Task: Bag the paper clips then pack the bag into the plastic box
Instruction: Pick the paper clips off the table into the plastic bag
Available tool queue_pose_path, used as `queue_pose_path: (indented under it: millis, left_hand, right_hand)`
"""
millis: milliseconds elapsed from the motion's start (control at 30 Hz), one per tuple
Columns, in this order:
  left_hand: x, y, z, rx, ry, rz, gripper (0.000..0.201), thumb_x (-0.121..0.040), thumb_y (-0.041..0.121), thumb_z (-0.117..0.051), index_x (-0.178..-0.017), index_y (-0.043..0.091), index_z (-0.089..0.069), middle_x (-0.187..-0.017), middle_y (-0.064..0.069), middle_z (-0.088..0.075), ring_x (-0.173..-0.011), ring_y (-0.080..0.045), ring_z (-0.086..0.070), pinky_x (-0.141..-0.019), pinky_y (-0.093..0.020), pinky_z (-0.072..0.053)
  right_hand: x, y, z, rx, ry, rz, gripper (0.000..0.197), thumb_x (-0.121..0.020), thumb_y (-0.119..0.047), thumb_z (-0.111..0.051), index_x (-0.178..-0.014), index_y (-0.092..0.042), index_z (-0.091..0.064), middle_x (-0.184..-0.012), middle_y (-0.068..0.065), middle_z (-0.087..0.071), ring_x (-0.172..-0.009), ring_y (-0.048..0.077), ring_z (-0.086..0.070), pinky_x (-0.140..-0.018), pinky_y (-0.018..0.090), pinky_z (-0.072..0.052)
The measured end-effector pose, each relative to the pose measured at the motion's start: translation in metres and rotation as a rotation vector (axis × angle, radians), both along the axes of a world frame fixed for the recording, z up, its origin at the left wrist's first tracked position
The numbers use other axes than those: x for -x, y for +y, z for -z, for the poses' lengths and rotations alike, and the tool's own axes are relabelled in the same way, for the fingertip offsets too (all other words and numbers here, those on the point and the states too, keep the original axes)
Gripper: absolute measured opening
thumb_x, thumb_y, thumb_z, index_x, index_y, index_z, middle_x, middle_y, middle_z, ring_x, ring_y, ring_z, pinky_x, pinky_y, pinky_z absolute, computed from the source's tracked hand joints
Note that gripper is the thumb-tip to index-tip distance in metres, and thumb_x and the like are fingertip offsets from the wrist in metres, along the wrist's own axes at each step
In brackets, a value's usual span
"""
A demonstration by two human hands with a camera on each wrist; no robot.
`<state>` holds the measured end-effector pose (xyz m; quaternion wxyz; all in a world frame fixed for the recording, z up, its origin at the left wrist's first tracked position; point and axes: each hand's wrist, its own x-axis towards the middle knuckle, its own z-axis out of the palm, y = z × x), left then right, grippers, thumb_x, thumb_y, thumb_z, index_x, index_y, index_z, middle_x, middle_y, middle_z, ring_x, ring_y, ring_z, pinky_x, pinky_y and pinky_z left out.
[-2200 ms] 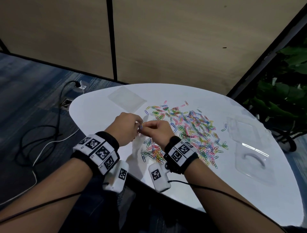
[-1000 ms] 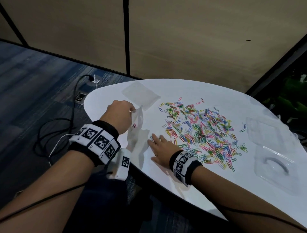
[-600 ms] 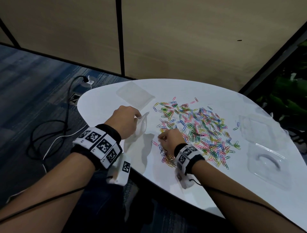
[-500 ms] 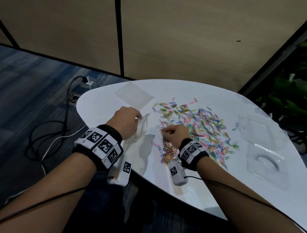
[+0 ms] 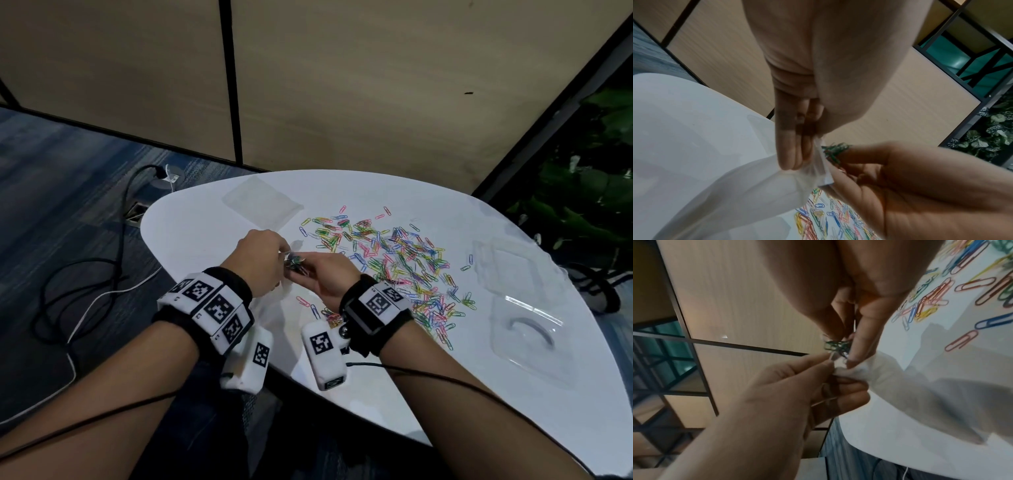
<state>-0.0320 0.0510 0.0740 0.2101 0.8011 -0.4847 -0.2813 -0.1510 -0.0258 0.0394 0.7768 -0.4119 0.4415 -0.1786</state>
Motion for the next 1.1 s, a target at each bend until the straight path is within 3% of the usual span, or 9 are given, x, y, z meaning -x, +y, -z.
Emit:
queue_pose_path:
  millis: [67,200,267,367,500,667,833,933,1100]
  left_hand:
    - [0.001,0.0,0.0,-0.002,-0.004,0.006,0.03,-0.093,0.008,-0.048,-0.092,0.016,-0.077,-0.082,-0.016,-0.075,-0.076,-0.034,-0.074,-0.079,-0.041,-0.062]
    - [0.003,-0.001,-0.002,-0.008,-0.006,0.02,0.031,-0.094,0.008,-0.048,-0.099,0.016,-0.078,-0.089,-0.019,-0.075,-0.086,-0.038,-0.072,-0.084,-0.043,-0.061]
    - [0.003,0.0,-0.003,-0.001,0.013,0.025,0.032,-0.095,0.007,-0.049,-0.099,0.016,-0.079,-0.083,-0.017,-0.076,-0.079,-0.035,-0.073,-0.08,-0.042,-0.062]
    - [0.004,0.0,-0.002,0.01,0.032,0.033,0.033,-0.094,0.005,-0.048,-0.097,0.015,-0.079,-0.077,-0.013,-0.076,-0.07,-0.03,-0.075,-0.074,-0.041,-0.064]
    - [0.003,0.001,-0.003,0.016,0.007,0.037,0.032,-0.094,0.005,-0.048,-0.099,0.015,-0.078,-0.084,-0.016,-0.075,-0.081,-0.035,-0.072,-0.081,-0.042,-0.062]
    - [0.002,0.002,-0.003,0.023,0.008,0.04,0.033,-0.094,0.004,-0.047,-0.1,0.013,-0.078,-0.085,-0.017,-0.073,-0.083,-0.036,-0.071,-0.08,-0.043,-0.062]
    - [-0.001,0.003,-0.004,0.036,0.008,0.021,0.032,-0.096,0.004,-0.047,-0.104,0.012,-0.077,-0.088,-0.017,-0.074,-0.085,-0.036,-0.071,-0.084,-0.043,-0.06]
    - [-0.004,0.005,-0.004,0.035,0.007,0.006,0.033,-0.096,0.004,-0.046,-0.107,0.011,-0.077,-0.088,-0.017,-0.075,-0.089,-0.035,-0.07,-0.086,-0.043,-0.059]
    - [-0.01,0.007,-0.003,0.034,-0.015,-0.037,0.033,-0.098,0.008,-0.047,-0.117,0.014,-0.073,-0.095,-0.018,-0.074,-0.094,-0.036,-0.071,-0.089,-0.043,-0.059]
  right_hand:
    - [-0.004,0.0,0.0,0.05,0.101,-0.057,0.03,-0.087,0.002,-0.059,-0.115,0.012,-0.06,-0.103,0.02,-0.062,-0.091,0.025,-0.064,-0.093,0.037,-0.056]
    - [-0.007,0.007,-0.007,0.344,0.329,-0.217,0.016,-0.061,-0.007,-0.066,-0.072,-0.011,-0.077,-0.087,0.021,-0.073,-0.086,0.034,-0.07,-0.091,0.049,-0.056]
    - [-0.006,0.006,-0.011,0.555,0.474,-0.282,0.013,-0.067,-0.011,-0.067,-0.072,-0.015,-0.079,-0.074,0.015,-0.074,-0.07,0.026,-0.069,-0.076,0.037,-0.061]
    - [-0.003,0.004,-0.015,0.789,0.612,-0.307,0.015,-0.079,-0.008,-0.064,-0.082,-0.01,-0.078,-0.061,0.004,-0.063,-0.053,0.014,-0.054,-0.048,0.018,-0.046]
    - [-0.004,0.007,-0.012,0.864,0.608,-0.325,0.016,-0.08,-0.011,-0.069,-0.093,-0.012,-0.078,-0.065,-0.004,-0.06,-0.052,-0.002,-0.048,-0.044,0.002,-0.032]
    - [-0.011,0.008,-0.01,0.95,0.652,-0.376,0.016,-0.081,-0.007,-0.065,-0.089,-0.011,-0.079,-0.082,0.008,-0.074,-0.069,0.015,-0.058,-0.061,0.017,-0.041]
    - [-0.015,0.006,-0.003,1.0,0.672,-0.416,0.024,-0.086,-0.005,-0.057,-0.096,-0.014,-0.076,-0.097,0.01,-0.071,-0.079,0.02,-0.061,-0.065,0.017,-0.041]
    - [-0.012,0.007,-0.003,1.027,0.651,-0.502,0.034,-0.085,-0.001,-0.051,-0.107,-0.015,-0.073,-0.105,0.006,-0.07,-0.093,0.02,-0.065,-0.082,0.024,-0.051]
    - [0.002,0.002,-0.005,0.935,0.264,-0.244,0.034,-0.081,0.007,-0.054,-0.096,-0.013,-0.077,-0.097,0.004,-0.075,-0.088,0.017,-0.072,-0.086,0.033,-0.058]
